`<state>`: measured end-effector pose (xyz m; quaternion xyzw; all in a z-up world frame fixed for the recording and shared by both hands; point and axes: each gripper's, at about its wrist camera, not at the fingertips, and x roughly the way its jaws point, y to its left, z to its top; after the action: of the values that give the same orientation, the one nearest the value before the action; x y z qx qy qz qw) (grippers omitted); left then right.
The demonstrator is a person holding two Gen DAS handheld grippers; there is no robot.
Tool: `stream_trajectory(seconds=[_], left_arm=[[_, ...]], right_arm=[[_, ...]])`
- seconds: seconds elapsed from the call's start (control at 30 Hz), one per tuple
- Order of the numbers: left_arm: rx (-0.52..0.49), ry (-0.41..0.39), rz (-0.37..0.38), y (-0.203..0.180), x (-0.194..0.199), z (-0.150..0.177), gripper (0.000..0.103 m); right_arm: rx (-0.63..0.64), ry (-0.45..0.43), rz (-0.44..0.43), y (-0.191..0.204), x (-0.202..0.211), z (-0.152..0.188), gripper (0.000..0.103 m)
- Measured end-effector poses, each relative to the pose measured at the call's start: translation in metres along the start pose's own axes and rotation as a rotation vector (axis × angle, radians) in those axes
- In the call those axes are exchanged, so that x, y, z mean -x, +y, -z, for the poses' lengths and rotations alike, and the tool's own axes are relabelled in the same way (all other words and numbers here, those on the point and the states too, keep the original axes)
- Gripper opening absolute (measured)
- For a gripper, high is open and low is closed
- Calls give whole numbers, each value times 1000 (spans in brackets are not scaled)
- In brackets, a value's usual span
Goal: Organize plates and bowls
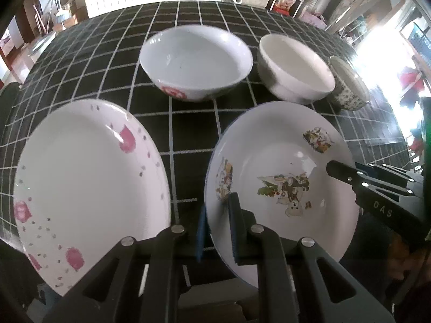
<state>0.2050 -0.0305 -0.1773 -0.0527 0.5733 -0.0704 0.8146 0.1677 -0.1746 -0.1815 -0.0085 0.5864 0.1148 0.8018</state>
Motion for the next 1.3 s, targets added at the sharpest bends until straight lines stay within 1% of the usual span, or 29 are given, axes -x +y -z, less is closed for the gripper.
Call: stream_trajectory(seconds=[0.2,0.33,0.53,0.63,0.77,0.87,0.97,1.17,1.3], left_arm=[[15,-39,5,11,27,-3,12],[31,-69,5,25,47,2,12],[80,-111,-22,64,73,8,12],[120,-128,-35,88,86,14,12],[164,-137,-70,116,98,22,12],[195,-138,-100,136,103,28,12],[230,-136,-113,154,105,34,12],[275,-112,-146,181,98,40,12],[292,-93,-152,191,87,41,12]], right_arm=[[-12,-30,5,14,21,-6,26],[26,-66,17,31,35,-10,26],[112,-98,21,78,44,-22,26],[140,-86,-2,98,39,-27,26],[186,-67,-33,130,28,-32,26],[213,-59,-44,154,20,-37,26],[242,-51,-54,172,12,-43,26],[296,-36,-55,204,-5,-52,26],[316,-26,-45,211,-10,-48,26]])
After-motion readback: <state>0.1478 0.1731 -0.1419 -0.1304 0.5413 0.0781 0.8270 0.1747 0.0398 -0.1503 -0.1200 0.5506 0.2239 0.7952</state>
